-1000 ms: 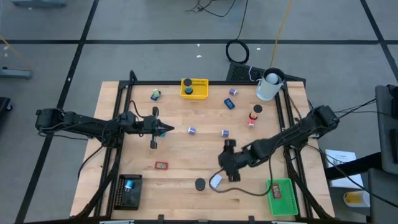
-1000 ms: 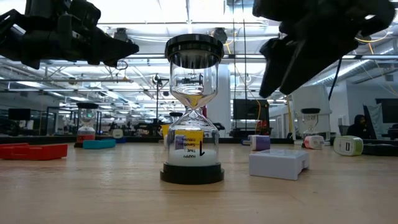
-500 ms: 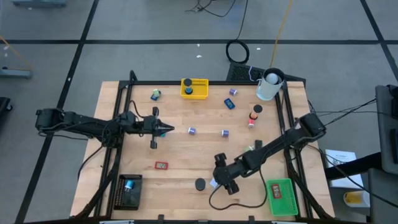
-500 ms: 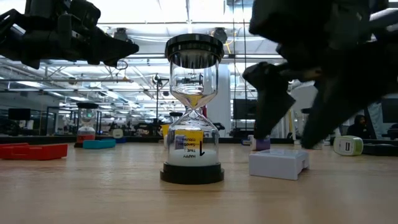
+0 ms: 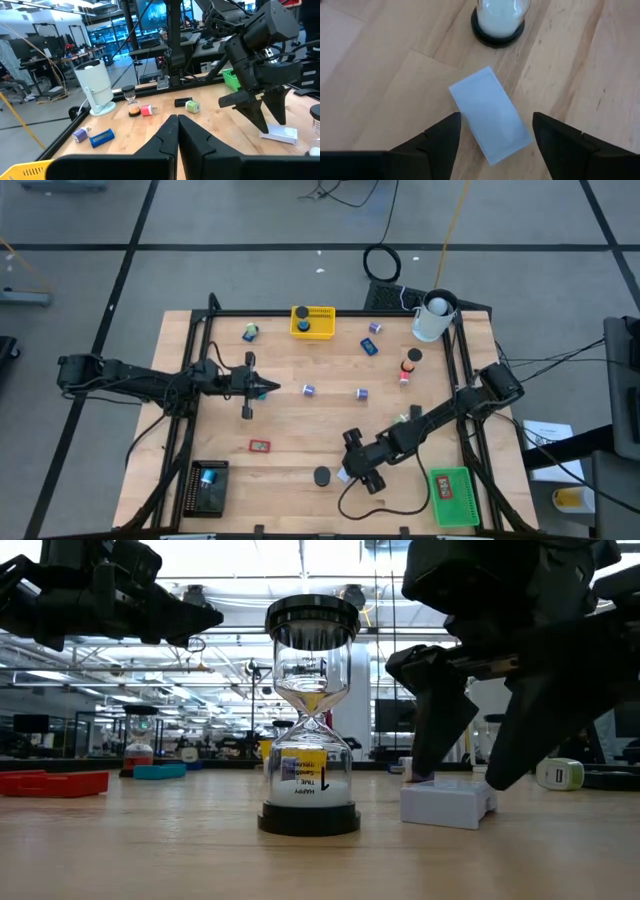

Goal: Pick & Place Office items
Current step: Put the white digital timer into the green bin

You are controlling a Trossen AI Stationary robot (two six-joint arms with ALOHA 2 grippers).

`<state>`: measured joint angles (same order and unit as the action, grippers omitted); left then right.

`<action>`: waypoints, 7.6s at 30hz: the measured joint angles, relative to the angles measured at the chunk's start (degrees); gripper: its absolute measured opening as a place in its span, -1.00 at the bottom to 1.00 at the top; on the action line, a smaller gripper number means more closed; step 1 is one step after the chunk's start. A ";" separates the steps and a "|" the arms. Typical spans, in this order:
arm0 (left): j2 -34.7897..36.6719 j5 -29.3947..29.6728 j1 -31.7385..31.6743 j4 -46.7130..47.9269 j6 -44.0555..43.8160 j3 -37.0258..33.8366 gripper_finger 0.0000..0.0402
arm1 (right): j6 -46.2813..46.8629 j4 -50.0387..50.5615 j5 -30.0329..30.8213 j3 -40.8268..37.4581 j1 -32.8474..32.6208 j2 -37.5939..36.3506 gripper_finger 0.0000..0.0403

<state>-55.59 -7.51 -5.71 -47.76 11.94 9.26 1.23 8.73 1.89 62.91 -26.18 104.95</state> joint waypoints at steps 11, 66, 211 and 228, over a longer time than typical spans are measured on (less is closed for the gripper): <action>0.00 0.00 -0.01 -0.05 0.03 0.00 -0.89 | 1.89 -0.54 0.81 -0.19 0.29 0.00 0.41; 0.00 0.02 -0.01 -0.05 -1.12 0.00 -0.85 | 57.72 40.06 3.23 -0.28 -13.90 -26.67 -0.42; 0.02 0.00 0.01 0.48 -2.42 -0.02 -0.85 | 120.51 38.71 -14.75 -8.18 -32.94 -23.69 -0.22; 0.01 0.02 -0.01 0.82 -2.39 -0.02 -0.85 | 118.21 24.19 -17.00 -18.64 -32.35 -25.46 0.03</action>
<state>-55.58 -7.49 -5.72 -46.94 9.55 9.23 119.44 32.92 -15.11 44.27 -58.52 79.48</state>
